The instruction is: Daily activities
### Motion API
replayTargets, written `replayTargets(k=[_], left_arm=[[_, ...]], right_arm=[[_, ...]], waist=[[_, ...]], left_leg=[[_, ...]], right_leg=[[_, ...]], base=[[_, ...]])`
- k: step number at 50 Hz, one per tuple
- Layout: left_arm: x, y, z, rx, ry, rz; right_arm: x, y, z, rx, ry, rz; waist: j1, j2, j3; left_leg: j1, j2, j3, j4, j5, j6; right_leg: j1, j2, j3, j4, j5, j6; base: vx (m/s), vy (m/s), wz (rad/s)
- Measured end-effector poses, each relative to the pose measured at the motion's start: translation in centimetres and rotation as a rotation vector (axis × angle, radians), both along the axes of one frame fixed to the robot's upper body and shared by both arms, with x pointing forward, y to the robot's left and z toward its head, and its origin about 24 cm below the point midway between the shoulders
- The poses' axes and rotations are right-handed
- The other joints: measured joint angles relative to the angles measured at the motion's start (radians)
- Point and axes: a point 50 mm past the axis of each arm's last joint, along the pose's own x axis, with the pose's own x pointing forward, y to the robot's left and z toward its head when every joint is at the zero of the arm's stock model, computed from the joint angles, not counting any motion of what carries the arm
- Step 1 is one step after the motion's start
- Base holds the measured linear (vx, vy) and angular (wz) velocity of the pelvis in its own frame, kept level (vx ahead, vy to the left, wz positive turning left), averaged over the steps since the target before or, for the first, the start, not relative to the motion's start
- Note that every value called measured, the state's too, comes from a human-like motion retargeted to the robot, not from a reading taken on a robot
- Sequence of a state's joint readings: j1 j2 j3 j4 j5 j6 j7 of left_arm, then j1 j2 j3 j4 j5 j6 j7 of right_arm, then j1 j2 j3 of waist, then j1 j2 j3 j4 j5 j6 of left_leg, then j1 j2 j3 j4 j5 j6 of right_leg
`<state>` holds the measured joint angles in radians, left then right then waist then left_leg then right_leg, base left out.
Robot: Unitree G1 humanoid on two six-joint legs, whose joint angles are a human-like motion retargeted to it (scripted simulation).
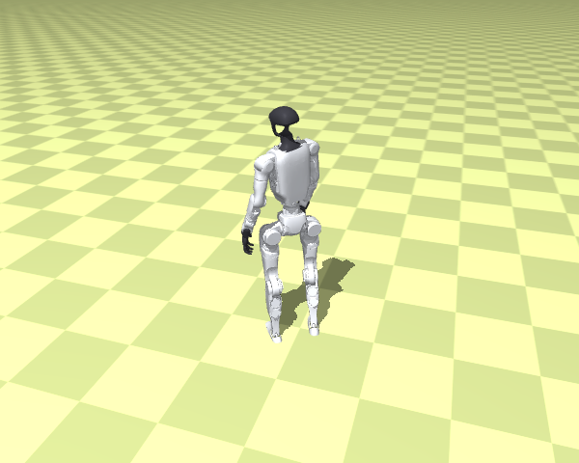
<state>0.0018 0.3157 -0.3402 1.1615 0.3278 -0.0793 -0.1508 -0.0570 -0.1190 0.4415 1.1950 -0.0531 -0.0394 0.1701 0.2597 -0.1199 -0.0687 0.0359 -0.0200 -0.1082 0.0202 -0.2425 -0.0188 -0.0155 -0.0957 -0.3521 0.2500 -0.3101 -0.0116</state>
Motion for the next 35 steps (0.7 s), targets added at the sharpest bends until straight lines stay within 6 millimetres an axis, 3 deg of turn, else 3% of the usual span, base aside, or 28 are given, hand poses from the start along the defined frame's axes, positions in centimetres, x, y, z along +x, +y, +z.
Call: replayTargets(k=[12, 22, 35], left_arm=[[2.8, -1.1, 0.8, -0.040, -0.120, 0.010], [2.9, -2.1, 0.6, -0.058, -0.126, 0.005], [2.7, -3.2, 0.3, -0.088, -0.079, -0.048]], right_arm=[[-1.2, -1.6, -0.3, -0.028, 0.027, -0.063], [0.7, -3.4, 0.5, -0.075, -0.069, -0.110], [2.5, -2.2, 1.3, -0.023, -0.133, -0.065]], waist=[[0.136, 0.024, 0.021], [0.211, 0.058, 0.025], [0.257, 0.077, 0.023]], left_leg=[[-0.039, 0.004, -0.116, 0.021, 0.003, -0.045], [-0.080, -0.006, -0.193, 0.015, 0.030, -0.085], [-0.101, -0.024, -0.257, 0.015, 0.048, -0.103]], right_leg=[[0.050, 0.014, -0.124, -0.037, -0.010, -0.030], [0.057, 0.007, -0.228, -0.027, -0.013, -0.039], [0.066, -0.005, -0.299, -0.005, -0.006, -0.042]], base=[[0.04, -0.07, 0.66], [0.00, -0.01, 0.70], [0.01, 0.02, 0.42]])
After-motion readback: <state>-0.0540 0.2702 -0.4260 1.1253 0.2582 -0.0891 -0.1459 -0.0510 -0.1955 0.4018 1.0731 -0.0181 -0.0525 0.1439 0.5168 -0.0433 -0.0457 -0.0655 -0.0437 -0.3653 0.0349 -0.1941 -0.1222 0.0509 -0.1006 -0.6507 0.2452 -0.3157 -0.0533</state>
